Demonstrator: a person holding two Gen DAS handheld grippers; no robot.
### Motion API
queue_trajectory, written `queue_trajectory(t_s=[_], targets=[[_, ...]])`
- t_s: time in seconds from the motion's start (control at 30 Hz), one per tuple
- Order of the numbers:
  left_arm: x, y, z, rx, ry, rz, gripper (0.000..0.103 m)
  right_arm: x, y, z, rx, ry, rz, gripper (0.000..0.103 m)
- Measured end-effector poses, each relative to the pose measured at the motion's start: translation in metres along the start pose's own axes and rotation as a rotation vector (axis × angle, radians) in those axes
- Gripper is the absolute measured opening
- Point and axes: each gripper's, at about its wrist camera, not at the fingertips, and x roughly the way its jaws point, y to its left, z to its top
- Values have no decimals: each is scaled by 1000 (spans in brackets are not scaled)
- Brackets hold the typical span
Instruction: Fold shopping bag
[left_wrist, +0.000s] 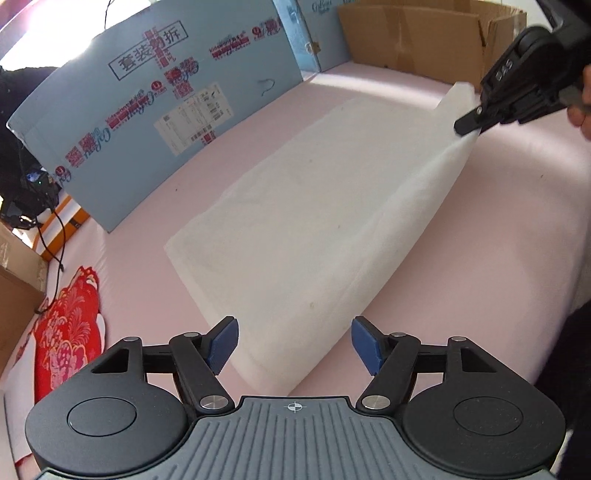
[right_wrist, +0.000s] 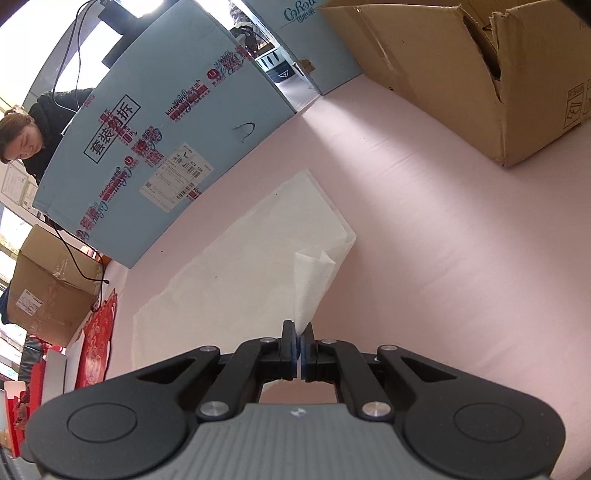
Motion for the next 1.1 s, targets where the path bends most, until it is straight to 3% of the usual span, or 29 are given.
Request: queue_trajectory(t_s=[0.2, 0.37, 0.47, 0.63, 0.67, 0.73, 0.8, 0.87, 0.97, 1.0, 1.03, 1.1], targets=[[29, -12, 17, 9, -75, -27, 73, -3, -3, -10, 37, -22, -51, 6], [53, -9, 9, -23, -24, -44, 76, -14, -4, -14, 36, -44, -129, 20], [56, -7, 7, -38, -28, -36, 84, -27, 11, -17, -70, -104, -240, 22], [55, -7, 2, -77, -36, -10, 92, -37, 52, -24, -261, -192, -280, 27], [55, -8, 1, -80, -39, 6, 95, -37, 63, -27, -322, -216, -301, 31], [56, -8, 2, -88, -38, 19, 97, -36, 81, -32, -442, -260, -329, 68], [57, -7, 3, -106, -27, 28, 99, -37, 94, -34, -535, -301, -329, 75], [58, -6, 4, -120, -18, 33, 100, -37, 97, -33, -578, -283, -215, 75], [58, -9, 8, -114, -6, 50, 101, -22, 96, -34, -588, -123, 29, 68], [57, -9, 8, -115, -2, 55, 101, -15, 96, -36, -597, -57, 103, 57], [57, -9, 8, -121, 3, 60, 101, -7, 97, -40, -612, 12, 152, 47], [57, -10, 8, -126, 6, 69, 102, 8, 98, -46, -626, 118, 180, 43]])
